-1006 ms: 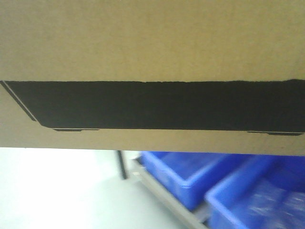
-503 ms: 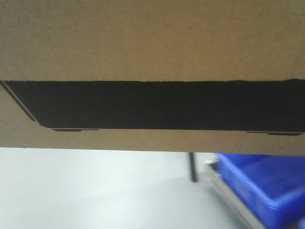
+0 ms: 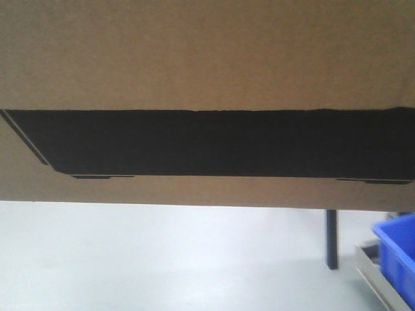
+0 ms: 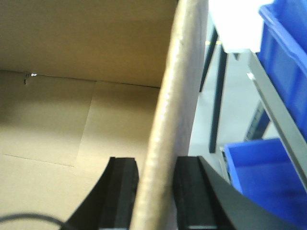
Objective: Grab box from left shelf to table start
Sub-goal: 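Hold the box with both grippers while the base turns away from the shelf, then keep the box gripped with both grippers while driving across the floor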
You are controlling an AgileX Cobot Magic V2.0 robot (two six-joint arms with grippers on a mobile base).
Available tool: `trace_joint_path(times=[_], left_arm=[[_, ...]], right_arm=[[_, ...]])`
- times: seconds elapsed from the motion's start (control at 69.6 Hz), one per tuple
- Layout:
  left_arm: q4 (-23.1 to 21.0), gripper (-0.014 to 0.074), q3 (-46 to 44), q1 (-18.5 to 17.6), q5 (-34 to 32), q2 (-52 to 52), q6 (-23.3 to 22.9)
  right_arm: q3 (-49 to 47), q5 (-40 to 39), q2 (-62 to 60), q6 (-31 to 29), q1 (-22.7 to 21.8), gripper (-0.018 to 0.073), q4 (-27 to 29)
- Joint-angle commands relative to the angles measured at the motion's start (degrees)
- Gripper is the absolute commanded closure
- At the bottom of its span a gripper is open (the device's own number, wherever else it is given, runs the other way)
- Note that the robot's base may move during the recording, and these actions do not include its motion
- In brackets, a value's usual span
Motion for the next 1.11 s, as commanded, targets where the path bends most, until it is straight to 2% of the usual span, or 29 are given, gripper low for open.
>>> trace_joint_path(times=[0.0, 1.092], left_arm=[[-7.85, 0.0693, -2.53, -0.9, -9.28, -0.56, -0.12], [-7.85, 0.0693, -2.53, -0.9, -9.28, -0.56, -0.12]], right_arm=[[-2.01, -10.51, 0.14, 0.14, -0.11, 0.0503, 2.57], [-2.01, -10.51, 0.14, 0.14, -0.11, 0.0503, 2.57]])
